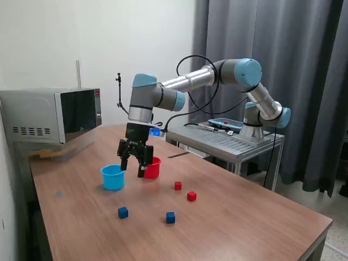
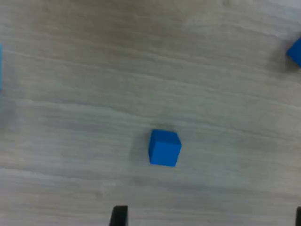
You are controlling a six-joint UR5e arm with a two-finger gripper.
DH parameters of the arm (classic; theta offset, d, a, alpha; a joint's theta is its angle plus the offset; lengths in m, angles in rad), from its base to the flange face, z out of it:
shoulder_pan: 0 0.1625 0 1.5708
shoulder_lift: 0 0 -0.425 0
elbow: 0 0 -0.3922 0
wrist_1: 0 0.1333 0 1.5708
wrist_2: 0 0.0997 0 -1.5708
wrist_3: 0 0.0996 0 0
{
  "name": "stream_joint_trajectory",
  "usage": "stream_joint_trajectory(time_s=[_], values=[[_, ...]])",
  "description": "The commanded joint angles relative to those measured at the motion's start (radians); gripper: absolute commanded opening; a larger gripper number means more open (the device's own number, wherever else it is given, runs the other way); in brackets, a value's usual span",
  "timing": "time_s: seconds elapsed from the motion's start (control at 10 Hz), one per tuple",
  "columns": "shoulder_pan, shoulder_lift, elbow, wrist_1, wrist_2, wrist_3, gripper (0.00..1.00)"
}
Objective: Place red objects in the red bin, and blue objects in the blue bin.
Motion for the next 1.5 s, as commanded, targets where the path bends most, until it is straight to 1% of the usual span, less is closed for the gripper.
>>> stream_joint_trajectory(time_s=[0.0,0.2,0.3,0.4,0.5,0.6,0.7,1.1,1.3,1.4], values=[[-0.001,0.021,-0.012,-0.025,0.005,0.008,1.0],[-0.001,0.036,-0.008,-0.027,0.008,0.011,1.0],[-0.001,0.056,-0.011,-0.027,0.045,0.011,1.0],[-0.001,0.076,-0.014,-0.027,0.06,0.011,1.0],[0.0,0.081,-0.017,-0.027,0.068,0.011,1.0],[0.002,0.087,-0.022,-0.027,0.085,0.011,1.0],[0.002,0.096,-0.032,-0.027,0.091,0.011,1.0],[0.002,0.148,-0.078,-0.027,0.087,0.011,1.0],[0.002,0.17,-0.101,-0.028,0.073,0.011,1.0],[0.002,0.177,-0.109,-0.03,0.033,0.011,1.0]])
